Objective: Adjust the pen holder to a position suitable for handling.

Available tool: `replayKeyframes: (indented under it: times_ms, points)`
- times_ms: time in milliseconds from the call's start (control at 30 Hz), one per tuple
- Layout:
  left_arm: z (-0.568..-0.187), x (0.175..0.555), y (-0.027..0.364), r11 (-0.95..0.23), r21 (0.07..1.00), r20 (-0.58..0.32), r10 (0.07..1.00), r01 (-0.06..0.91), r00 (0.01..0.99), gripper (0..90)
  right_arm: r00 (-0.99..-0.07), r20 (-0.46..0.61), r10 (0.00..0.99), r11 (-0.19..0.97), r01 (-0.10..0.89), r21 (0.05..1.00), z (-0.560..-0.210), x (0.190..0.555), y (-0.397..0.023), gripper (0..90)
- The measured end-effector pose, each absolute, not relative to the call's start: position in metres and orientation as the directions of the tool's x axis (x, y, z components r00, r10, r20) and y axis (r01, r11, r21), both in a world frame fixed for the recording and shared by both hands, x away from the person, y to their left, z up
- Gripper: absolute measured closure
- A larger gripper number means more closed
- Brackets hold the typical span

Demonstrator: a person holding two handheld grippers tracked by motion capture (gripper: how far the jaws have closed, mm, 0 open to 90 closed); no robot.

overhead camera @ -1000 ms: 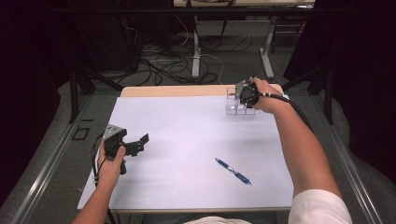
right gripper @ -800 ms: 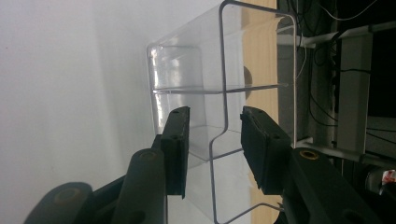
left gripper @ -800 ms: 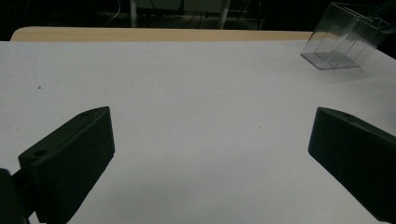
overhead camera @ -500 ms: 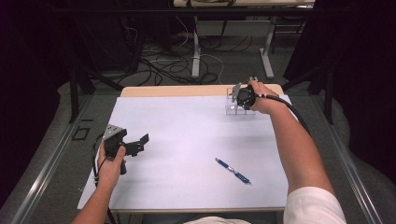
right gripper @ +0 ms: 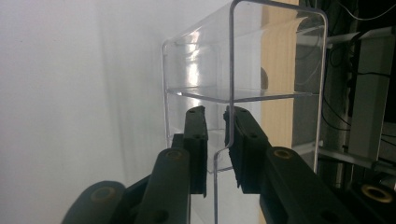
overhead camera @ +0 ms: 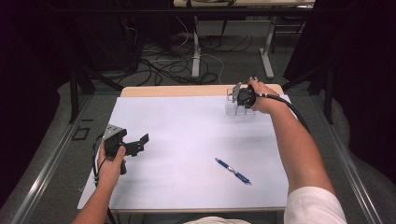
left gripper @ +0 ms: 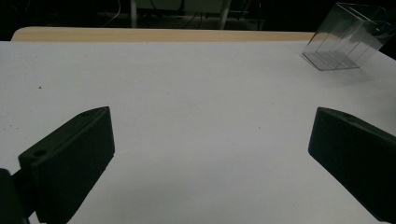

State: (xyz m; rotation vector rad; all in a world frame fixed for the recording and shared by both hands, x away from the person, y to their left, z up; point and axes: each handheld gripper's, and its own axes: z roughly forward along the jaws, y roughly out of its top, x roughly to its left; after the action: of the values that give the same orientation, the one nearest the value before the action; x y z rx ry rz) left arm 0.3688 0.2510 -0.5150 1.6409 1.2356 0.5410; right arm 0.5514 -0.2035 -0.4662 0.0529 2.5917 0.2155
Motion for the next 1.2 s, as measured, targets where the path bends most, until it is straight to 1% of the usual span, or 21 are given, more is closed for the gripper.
replayKeyframes:
  times_ms: [67, 200, 333, 433, 467, 500, 567, 600, 700, 833, 867, 900, 967, 1000, 1033, 1067, 1133, 1167, 1200]
  points:
    - [-0.515, 0.369, 0.251, -0.01, 0.884, -0.193, 0.903, 0.468, 0.384, 0.4, -0.855, -0.514, 0.066, 0.987, -0.021, 0.162, -0.466, 0.551, -0.204, 80.7]
    - [-0.515, 0.369, 0.251, -0.013, 0.885, -0.189, 0.904, 0.466, 0.384, 0.4, -0.863, -0.504, 0.05, 0.988, -0.031, 0.151, -0.465, 0.549, -0.203, 81.9]
    - [-0.514, 0.368, 0.251, -0.012, 0.884, -0.188, 0.905, 0.467, 0.38, 0.4, -0.866, -0.496, 0.06, 0.987, -0.024, 0.162, -0.465, 0.547, -0.204, 83.2]
    - [-0.514, 0.368, 0.252, -0.019, 0.882, -0.184, 0.907, 0.471, 0.38, 0.4, -0.879, -0.476, 0.041, 0.99, -0.029, 0.139, -0.462, 0.546, -0.203, 84.4]
    - [-0.514, 0.368, 0.252, -0.017, 0.882, -0.185, 0.907, 0.472, 0.379, 0.4, -0.881, -0.47, 0.058, 0.99, -0.01, 0.14, -0.462, 0.544, -0.203, 84.4]
    - [-0.514, 0.368, 0.252, -0.018, 0.881, -0.184, 0.907, 0.472, 0.379, 0.4, -0.878, -0.477, 0.039, 0.989, -0.033, 0.142, -0.462, 0.544, -0.203, 84.4]
    - [-0.514, 0.368, 0.252, -0.02, 0.883, -0.182, 0.907, 0.47, 0.381, 0.4, -0.876, -0.48, 0.047, 0.984, -0.041, 0.171, -0.463, 0.544, -0.204, 84.6]
    - [-0.514, 0.368, 0.252, -0.02, 0.883, -0.182, 0.907, 0.47, 0.38, 0.4, -0.877, -0.474, 0.079, 0.982, -0.014, 0.19, -0.464, 0.542, -0.204, 84.8]
    - [-0.515, 0.369, 0.252, -0.019, 0.881, -0.183, 0.907, 0.472, 0.38, 0.4, -0.889, -0.452, 0.079, 0.986, 0.002, 0.168, -0.458, 0.54, -0.203, 84.8]
    - [-0.515, 0.369, 0.252, -0.02, 0.881, -0.183, 0.907, 0.472, 0.38, 0.4, -0.883, -0.463, 0.076, 0.985, -0.007, 0.174, -0.456, 0.537, -0.202, 85.1]
    - [-0.515, 0.369, 0.252, -0.021, 0.881, -0.183, 0.906, 0.472, 0.381, 0.4, -0.883, -0.461, 0.087, 0.984, 0.004, 0.179, -0.454, 0.534, -0.199, 85.5]
    - [-0.515, 0.369, 0.251, -0.012, 0.883, -0.188, 0.907, 0.47, 0.377, 0.4, -0.871, -0.479, 0.106, 0.974, -0.005, 0.225, -0.456, 0.532, -0.199, 85.4]
    - [-0.514, 0.368, 0.252, -0.022, 0.881, -0.181, 0.907, 0.472, 0.38, 0.4, -0.901, -0.426, 0.082, 0.996, 0.057, 0.071, -0.442, 0.526, -0.192, 85.4]
    - [-0.514, 0.368, 0.252, -0.02, 0.881, -0.183, 0.907, 0.473, 0.379, 0.4, -0.893, -0.442, 0.084, 0.992, 0.035, 0.118, -0.444, 0.525, -0.191, 85.5]
    - [-0.514, 0.368, 0.252, -0.02, 0.881, -0.183, 0.907, 0.472, 0.38, 0.4, -0.878, -0.47, 0.092, 0.983, 0.004, 0.186, -0.448, 0.523, -0.191, 85.5]
    - [-0.514, 0.368, 0.252, -0.02, 0.881, -0.183, 0.907, 0.472, 0.38, 0.4, -0.87, -0.483, 0.1, 0.976, -0.008, 0.216, -0.449, 0.521, -0.189, 85.5]
    - [-0.514, 0.368, 0.252, -0.022, 0.882, -0.181, 0.907, 0.471, 0.381, 0.4, -0.876, -0.474, 0.094, 0.983, 0.006, 0.183, -0.444, 0.516, -0.183, 85.6]
    - [-0.514, 0.368, 0.252, -0.023, 0.882, -0.18, 0.907, 0.471, 0.381, 0.4, -0.876, -0.474, 0.094, 0.983, 0.006, 0.183, -0.444, 0.516, -0.183, 85.6]
    - [-0.514, 0.368, 0.252, -0.023, 0.881, -0.18, 0.907, 0.472, 0.381, 0.4, -0.882, -0.463, 0.09, 0.988, 0.019, 0.155, -0.438, 0.511, -0.177, 85.9]
